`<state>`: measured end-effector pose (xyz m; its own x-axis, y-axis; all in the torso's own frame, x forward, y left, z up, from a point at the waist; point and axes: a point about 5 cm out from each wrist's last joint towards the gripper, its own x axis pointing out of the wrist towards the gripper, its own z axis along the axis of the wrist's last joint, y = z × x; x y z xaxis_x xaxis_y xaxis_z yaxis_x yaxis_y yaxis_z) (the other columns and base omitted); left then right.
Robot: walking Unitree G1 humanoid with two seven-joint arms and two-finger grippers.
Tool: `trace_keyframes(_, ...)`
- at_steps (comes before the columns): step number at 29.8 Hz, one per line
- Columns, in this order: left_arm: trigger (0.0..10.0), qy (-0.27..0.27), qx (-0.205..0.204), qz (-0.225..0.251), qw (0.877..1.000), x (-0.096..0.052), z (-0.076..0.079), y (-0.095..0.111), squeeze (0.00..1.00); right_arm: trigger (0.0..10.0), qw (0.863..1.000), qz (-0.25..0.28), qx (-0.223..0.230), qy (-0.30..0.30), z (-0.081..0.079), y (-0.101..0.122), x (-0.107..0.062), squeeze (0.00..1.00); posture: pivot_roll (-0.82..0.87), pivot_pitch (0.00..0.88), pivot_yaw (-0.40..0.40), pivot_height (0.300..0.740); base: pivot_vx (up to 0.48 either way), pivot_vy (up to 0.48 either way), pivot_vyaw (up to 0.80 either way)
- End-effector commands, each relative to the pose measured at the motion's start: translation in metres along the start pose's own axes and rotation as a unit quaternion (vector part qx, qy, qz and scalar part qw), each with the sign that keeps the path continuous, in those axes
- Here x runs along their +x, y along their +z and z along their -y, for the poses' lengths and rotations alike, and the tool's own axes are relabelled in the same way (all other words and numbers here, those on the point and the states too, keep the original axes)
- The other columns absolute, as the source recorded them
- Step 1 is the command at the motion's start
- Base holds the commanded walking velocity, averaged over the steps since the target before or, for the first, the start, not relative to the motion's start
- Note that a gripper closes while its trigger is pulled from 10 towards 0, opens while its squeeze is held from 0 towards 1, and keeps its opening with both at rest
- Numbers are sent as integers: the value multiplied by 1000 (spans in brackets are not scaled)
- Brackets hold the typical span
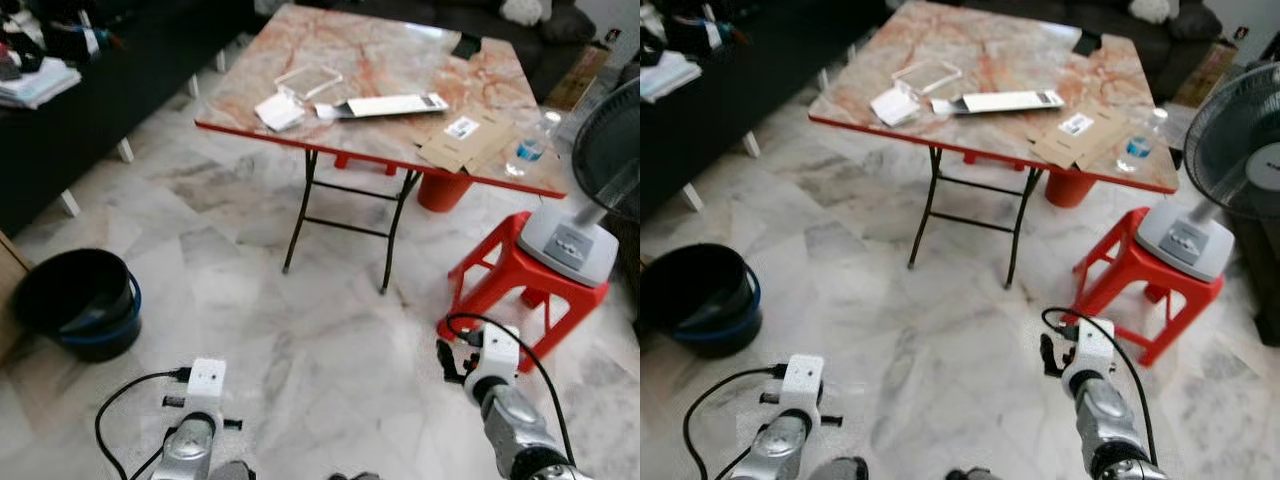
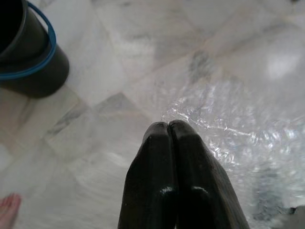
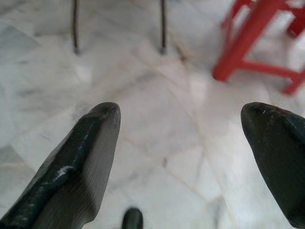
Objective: Picking trash to rubbish bin
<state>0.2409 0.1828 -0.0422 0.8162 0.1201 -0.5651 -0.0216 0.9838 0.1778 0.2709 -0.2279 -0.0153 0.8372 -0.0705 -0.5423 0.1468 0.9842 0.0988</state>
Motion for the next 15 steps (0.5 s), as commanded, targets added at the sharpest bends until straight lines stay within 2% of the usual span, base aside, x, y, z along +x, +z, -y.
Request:
trace_keyframes(1, 10000, 1, -14, -40, 999, -7, 5, -23, 0, 10000, 999, -41, 4, -23, 12, -20, -7, 0, 23, 175, -151, 740, 0, 0, 0)
trace_keyframes(10, 10000, 22, -43, -129, 991, -24, 2, -64, 0, 10000, 997, -73, -8, -25, 16, -40, -14, 0, 16, 176, -162, 740, 0, 0, 0)
trace_keyframes(15, 10000, 28, -56, -145, 987, -31, 5, -76, 0, 10000, 996, -86, 0, -38, 22, -47, -19, 0, 18, 175, -174, 740, 0, 0, 794)
